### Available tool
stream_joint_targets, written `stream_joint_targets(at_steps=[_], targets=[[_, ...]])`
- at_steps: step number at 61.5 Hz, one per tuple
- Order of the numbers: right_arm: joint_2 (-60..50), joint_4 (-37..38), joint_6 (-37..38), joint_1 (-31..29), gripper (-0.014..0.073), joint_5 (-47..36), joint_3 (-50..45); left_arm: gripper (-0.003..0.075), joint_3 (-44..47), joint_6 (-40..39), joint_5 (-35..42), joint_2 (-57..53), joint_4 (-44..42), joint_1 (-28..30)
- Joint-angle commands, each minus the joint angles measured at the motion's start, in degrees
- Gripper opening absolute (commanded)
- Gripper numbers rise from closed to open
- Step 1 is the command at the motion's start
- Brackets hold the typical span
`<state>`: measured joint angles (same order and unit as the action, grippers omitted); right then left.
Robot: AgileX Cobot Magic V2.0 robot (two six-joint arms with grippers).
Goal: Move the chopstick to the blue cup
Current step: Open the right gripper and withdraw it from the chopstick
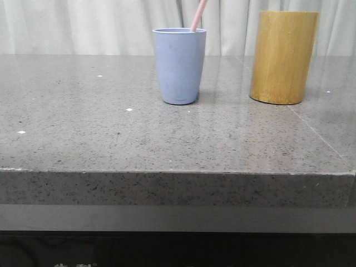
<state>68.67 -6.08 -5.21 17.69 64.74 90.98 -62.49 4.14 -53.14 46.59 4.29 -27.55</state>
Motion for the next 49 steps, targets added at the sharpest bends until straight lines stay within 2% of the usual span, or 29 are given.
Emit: stream_joint_targets(at_steps=[1,23,31,42,49], targets=[[-7.6,1.0,1.0,-0.5,0.0383,-5.7,-5.6,0.0365,-1.5,-0.3,4.3,0.0,0.7,0.1],[-33.0,1.6,2.1,-0.5,0.0383,-16.4,-33.4,0.0365,-1.5,-0.3,4.3,0.0,0.7,0.1],[-40.1,1.6,2.1,-0.5,0.0383,-16.3,-39.2,0.0365,-1.5,-0.3,4.3,0.0,0.7,0.1],[-46.6,1.6,2.1,-0.5,0.0382,-16.0,-42.6,0.0364,-1.5,-0.3,4.3,0.0,0.7,0.1],[-48.1,1.6,2.1,-0.5,0.0338,-15.6,-42.7,0.0298,-1.5,-0.3,4.3,0.0,0.7,0.1]])
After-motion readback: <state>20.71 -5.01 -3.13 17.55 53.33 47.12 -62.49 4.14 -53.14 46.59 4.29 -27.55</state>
